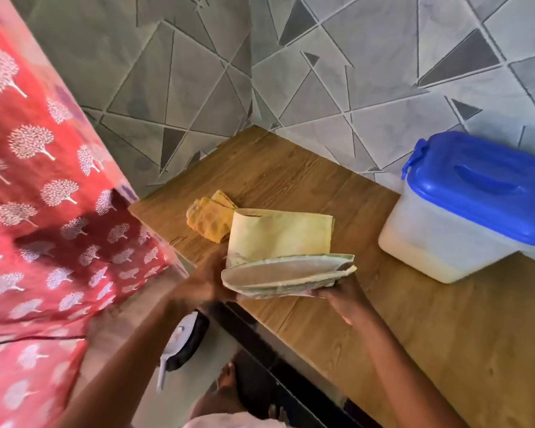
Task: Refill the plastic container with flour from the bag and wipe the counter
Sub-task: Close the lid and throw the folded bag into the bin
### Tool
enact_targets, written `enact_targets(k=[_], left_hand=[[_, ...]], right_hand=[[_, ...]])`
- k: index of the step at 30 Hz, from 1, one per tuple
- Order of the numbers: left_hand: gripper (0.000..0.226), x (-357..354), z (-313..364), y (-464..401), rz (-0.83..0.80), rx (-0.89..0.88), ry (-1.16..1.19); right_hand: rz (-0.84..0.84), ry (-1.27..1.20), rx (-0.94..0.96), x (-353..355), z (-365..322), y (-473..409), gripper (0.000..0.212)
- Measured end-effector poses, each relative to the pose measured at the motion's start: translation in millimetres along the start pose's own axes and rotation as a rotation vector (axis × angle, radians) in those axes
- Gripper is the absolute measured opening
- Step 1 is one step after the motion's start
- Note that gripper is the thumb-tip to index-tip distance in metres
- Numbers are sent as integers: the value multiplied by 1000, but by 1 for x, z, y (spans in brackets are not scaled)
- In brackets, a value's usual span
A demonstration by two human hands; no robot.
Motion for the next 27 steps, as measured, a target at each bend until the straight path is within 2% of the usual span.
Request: enact_targets(k=[4,9,12,15,18,20,24,27], left_hand=[[64,24,-13,26,118,-35,-96],[56,60,-36,46,228,-29,-81],[52,81,-36,60,280,-62,-107],[52,105,-43,71,284,-70,-143],[55,137,-60,90,328,-10,-45],[50,164,-73,106,374,44,20],[30,213,-101,124,435,114,33],[43,251,-142,131,501,179,63]], right_hand=[[-102,50,27,-28,-5,9,58],[-243,123,61,-67,-18,12,56],[-344,55,1,-98,-31,17,65],[-403,-39,-87,-130,-30,21,56],[-389,-63,-143,-167,-23,24,56],[-364,-56,-171,-195,-15,24,58],[-310,1,-207,-251,-3,35,45],[-269,38,-261,-297,23,42,43]])
Point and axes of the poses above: each hand's wrist, its own y-axis away from the middle knuckle, its own x-axis out of the back of the hand, z = x × y, the point moved 8 cm from there along -y, towards the middle knuckle, and after that the axes turned 12 degrees about z, right-handed, at the moved point
